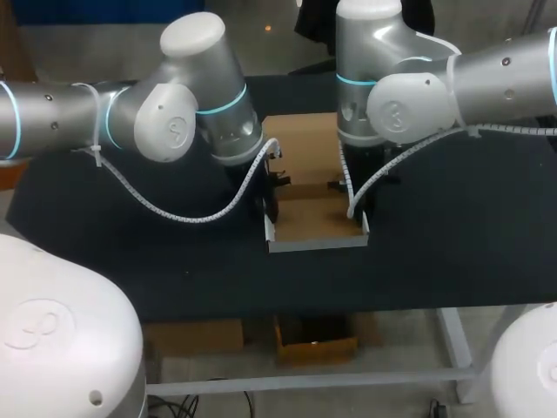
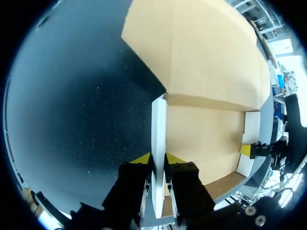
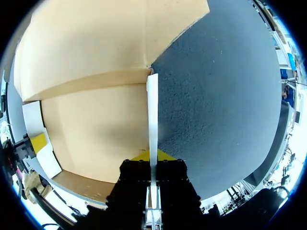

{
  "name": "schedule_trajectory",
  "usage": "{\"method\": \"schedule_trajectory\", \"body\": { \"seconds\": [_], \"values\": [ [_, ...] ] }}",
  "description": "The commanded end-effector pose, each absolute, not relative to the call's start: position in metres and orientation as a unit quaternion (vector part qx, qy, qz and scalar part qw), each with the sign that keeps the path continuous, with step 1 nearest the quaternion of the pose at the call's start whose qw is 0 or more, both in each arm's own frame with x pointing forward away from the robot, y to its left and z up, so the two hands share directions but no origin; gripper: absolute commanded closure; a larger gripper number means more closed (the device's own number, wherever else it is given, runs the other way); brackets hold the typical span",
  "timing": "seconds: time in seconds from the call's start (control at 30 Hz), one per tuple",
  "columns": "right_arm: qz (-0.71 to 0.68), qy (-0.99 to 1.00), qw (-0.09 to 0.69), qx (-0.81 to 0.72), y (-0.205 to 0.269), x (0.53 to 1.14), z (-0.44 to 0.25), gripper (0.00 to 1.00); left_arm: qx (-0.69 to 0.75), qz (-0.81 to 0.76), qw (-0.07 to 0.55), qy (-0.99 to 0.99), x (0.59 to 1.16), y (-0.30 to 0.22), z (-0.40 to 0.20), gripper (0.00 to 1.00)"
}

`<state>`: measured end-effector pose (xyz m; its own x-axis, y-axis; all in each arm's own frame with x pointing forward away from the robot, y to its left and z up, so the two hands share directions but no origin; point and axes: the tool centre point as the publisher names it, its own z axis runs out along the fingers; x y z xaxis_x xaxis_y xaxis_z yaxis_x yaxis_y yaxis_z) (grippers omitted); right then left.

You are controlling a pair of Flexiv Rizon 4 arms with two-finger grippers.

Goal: Assemble the packaging by folding the flat box into shape, placing the metal phone stand inside, and closing the box properly

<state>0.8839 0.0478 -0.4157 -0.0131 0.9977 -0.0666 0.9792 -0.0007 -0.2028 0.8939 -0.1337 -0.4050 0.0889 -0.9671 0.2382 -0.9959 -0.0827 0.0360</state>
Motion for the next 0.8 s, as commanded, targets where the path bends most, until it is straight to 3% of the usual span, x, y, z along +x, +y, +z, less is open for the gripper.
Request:
{"method": "schedule_trajectory", "body": {
  "seconds": [0.03,0.13,0.27,0.8],
  "values": [
    [0.098,-0.705,0.049,-0.701,0.048,0.884,-0.416,1.00,0.733,0.071,0.092,-0.671,0.894,-0.136,-0.409,0.84],
    [0.098,-0.705,0.049,-0.701,0.048,0.884,-0.416,1.00,0.733,0.069,0.092,-0.671,0.894,-0.137,-0.410,0.83],
    [0.098,-0.705,0.049,-0.701,0.048,0.884,-0.416,1.00,0.734,0.066,0.093,-0.669,0.894,-0.136,-0.411,1.00],
    [0.089,-0.711,0.029,-0.697,0.049,0.883,-0.401,1.00,0.744,0.052,0.056,-0.664,0.892,-0.138,-0.411,1.00]
  ]
}}
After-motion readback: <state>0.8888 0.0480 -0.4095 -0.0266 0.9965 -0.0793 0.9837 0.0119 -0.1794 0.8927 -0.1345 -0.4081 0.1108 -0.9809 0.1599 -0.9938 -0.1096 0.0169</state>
